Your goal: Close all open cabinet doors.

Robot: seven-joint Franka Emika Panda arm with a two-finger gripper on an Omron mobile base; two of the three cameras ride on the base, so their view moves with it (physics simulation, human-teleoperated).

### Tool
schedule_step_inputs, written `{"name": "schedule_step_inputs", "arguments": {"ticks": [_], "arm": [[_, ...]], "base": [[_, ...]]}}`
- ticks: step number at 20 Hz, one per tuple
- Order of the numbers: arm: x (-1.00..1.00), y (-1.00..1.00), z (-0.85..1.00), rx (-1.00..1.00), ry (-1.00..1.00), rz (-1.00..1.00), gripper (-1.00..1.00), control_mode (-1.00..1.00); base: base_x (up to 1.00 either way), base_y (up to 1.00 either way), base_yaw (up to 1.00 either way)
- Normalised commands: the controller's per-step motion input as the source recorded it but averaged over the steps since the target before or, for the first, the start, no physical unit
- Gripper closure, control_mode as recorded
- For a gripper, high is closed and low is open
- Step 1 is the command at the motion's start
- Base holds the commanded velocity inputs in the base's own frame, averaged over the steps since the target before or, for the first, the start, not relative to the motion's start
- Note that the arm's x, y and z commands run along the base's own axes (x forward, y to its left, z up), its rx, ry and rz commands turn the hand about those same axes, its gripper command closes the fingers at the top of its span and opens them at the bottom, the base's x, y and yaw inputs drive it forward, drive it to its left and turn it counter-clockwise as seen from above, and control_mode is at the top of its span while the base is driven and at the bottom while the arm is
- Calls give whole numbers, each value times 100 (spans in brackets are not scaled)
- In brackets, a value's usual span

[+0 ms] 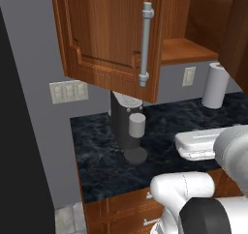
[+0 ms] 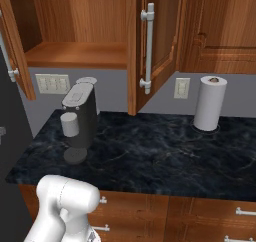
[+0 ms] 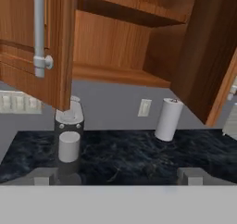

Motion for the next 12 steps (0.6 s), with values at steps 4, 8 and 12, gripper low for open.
{"name": "schedule_step_inputs", "arguments": {"ticks": [4,8,12], "arm": [[2,82,10,-15,-38,-15,-100,-100],[4,57,11,-9,-25,-11,-100,-100],[0,0,-1,0,-10,0,-100,-100]], "base": [[0,0,0],[0,0,0],[0,0,0]]}}
